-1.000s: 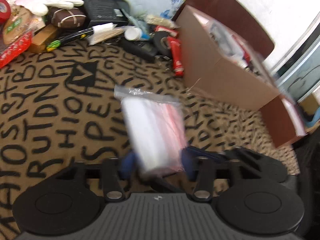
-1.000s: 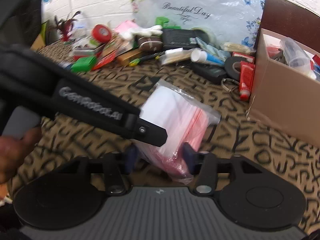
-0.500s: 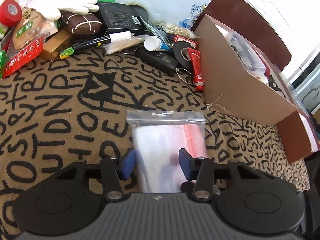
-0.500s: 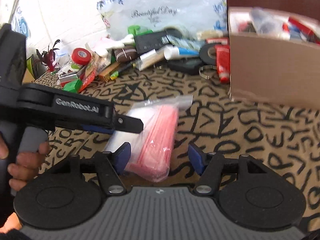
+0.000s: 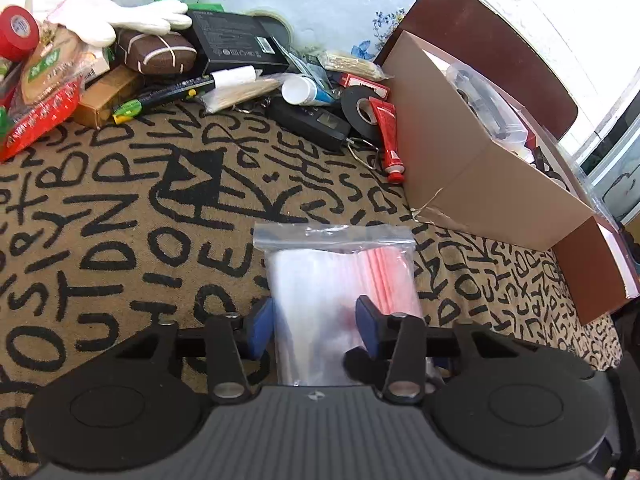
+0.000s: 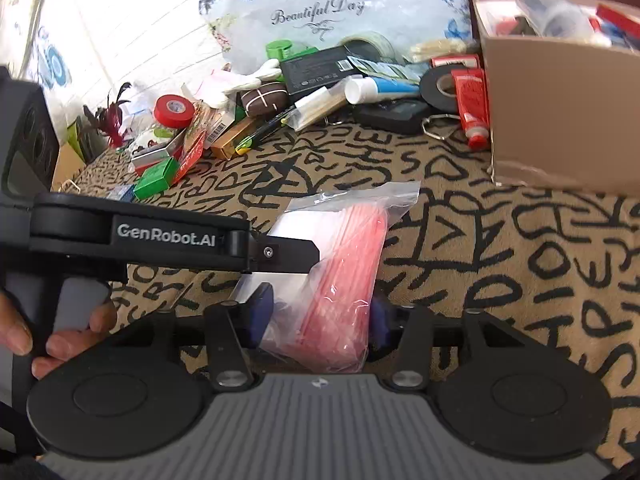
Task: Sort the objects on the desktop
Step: 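Lift the zip bag and carry it over the cardboard box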
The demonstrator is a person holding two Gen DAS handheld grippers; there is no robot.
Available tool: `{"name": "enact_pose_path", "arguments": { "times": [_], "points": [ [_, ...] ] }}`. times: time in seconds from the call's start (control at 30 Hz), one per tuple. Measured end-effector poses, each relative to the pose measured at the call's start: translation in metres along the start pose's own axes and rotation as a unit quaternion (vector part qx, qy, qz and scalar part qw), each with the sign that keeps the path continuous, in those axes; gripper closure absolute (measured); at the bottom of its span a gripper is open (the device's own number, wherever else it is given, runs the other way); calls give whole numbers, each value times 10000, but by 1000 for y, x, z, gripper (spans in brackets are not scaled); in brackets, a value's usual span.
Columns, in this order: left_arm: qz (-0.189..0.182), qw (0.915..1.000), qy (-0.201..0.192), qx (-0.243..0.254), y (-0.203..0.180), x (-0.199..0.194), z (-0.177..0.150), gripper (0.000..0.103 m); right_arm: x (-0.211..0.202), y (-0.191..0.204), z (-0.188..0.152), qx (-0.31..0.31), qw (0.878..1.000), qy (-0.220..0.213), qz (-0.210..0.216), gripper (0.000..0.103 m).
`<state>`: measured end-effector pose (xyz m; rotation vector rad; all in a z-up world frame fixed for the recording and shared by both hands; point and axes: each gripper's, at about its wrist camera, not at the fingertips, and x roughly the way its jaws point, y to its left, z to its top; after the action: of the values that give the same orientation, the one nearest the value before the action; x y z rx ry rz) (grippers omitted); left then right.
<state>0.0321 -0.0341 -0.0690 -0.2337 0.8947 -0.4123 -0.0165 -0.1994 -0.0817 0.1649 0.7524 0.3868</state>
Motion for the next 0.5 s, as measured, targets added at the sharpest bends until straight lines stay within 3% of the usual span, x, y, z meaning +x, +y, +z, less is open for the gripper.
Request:
{"name": "enact_pose_path", "arguments": {
  "times": [0.07,0.27,0.5],
  "points": [
    [-1,10000,-25,-4,-3,-4,-1,66,-5,1,1,-84,9999,-69,-46,72],
    [-78,9996,-229,150,-22,-20,2,70,-24,2,1,-212,9994,-223,-130,76],
    [-583,9935,-818,537,-67,-39,37,70,-73,-7,28,-372,9932,-1029,-393,76]
  ]
}}
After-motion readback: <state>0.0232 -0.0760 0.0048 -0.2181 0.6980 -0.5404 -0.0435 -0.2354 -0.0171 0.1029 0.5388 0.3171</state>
